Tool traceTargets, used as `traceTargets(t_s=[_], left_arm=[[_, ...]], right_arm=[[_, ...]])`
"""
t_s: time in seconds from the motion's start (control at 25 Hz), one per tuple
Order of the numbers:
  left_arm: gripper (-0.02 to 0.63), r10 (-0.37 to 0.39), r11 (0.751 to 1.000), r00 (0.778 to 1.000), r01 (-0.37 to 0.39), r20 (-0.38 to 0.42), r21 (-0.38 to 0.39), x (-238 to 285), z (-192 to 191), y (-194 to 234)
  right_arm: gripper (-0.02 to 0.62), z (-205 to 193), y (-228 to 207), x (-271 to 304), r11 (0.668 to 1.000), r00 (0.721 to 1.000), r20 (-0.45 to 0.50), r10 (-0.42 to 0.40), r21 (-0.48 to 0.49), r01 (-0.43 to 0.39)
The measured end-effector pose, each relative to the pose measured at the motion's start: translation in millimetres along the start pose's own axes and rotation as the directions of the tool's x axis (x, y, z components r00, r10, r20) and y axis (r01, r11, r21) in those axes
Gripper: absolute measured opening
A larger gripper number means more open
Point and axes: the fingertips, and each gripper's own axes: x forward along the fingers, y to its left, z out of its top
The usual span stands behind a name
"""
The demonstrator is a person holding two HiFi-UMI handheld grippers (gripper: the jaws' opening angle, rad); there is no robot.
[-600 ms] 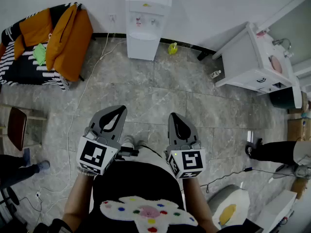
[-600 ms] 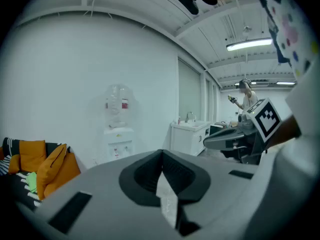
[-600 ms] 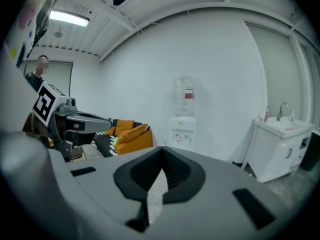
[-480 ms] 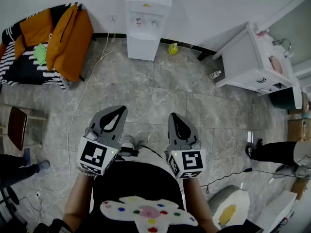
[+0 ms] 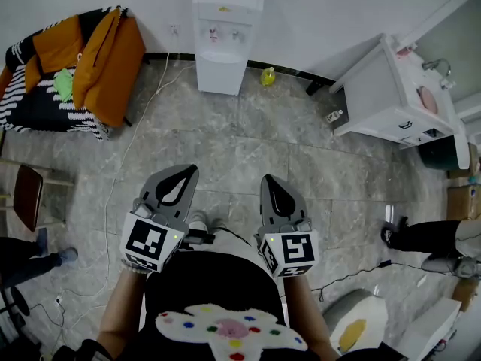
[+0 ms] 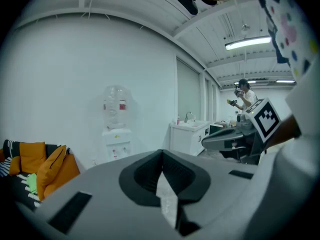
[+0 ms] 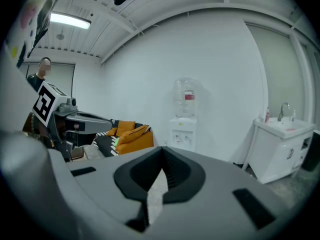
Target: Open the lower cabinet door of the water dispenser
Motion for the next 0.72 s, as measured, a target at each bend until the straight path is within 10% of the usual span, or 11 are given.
traceTargets(t_s=[0.72], left_arm=[[0.012, 0.051, 0.999, 0.999, -0.051, -0.001, -0.007, 3, -11, -44]], right_arm=[[0.003, -22, -36, -34, 1.000, 1.000, 0.012, 0.009, 0.013, -0.009]])
